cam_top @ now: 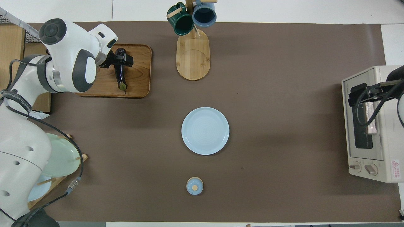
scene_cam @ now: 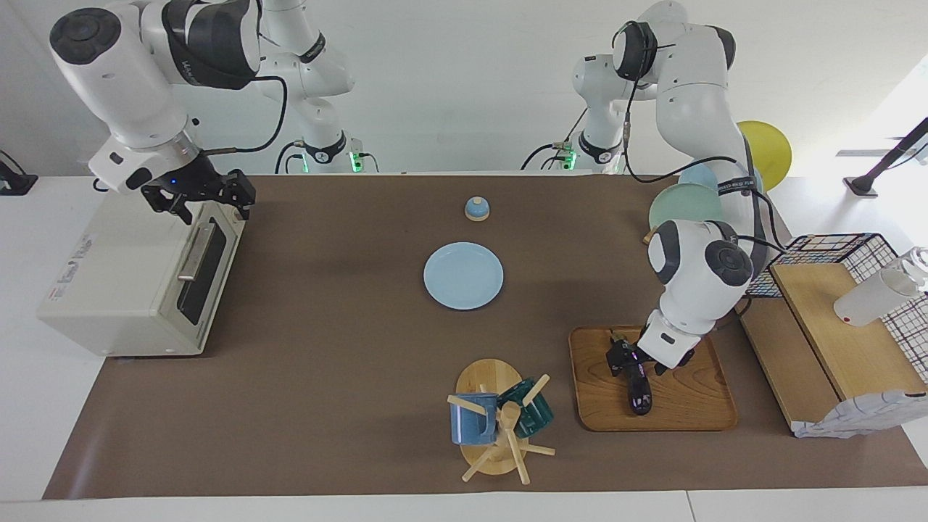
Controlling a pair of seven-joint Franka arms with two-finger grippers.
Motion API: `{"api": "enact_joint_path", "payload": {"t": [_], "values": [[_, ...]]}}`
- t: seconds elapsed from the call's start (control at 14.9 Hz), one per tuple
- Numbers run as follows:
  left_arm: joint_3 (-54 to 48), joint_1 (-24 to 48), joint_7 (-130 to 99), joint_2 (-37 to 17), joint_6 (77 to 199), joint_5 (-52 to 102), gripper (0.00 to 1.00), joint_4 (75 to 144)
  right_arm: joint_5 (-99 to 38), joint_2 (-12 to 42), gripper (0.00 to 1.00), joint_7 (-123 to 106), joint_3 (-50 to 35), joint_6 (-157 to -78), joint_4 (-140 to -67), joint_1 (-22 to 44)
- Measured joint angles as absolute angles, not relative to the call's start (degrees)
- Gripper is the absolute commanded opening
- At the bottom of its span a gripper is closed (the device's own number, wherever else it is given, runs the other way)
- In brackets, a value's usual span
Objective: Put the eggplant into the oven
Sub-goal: 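Grasp the purple eggplant with the left gripper and lift it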
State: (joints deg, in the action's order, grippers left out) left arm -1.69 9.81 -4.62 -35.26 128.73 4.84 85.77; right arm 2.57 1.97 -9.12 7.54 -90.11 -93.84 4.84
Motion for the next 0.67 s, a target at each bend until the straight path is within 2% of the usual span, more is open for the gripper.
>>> {"api": "enact_joint_path", "payload": {"t": [0.2, 0.34, 0.47, 0.67], "values": [[-1.7, 10.1, -3.8, -35.3, 130.2, 4.8, 0.96, 87.0, 2.6, 2.0, 1.0, -9.1, 7.5, -90.1, -93.8, 4.8], [-1.7, 10.1, -1.8, -35.3, 130.2, 4.8, 0.85, 87.4, 2.6, 2.0, 1.0, -9.1, 7.5, -90.1, -93.8, 4.8], [-1.4, 10.1, -0.1, -35.3, 130.2, 4.8, 0.64, 87.9, 2.6, 2.0, 1.0, -9.1, 7.5, -90.1, -93.8, 4.8], [-1.4, 10.1, 0.5, -35.3, 130.2, 4.8, 0.02, 88.3, 2.6, 2.0, 1.0, -9.1, 7.5, -90.1, -93.8, 4.8]]}}
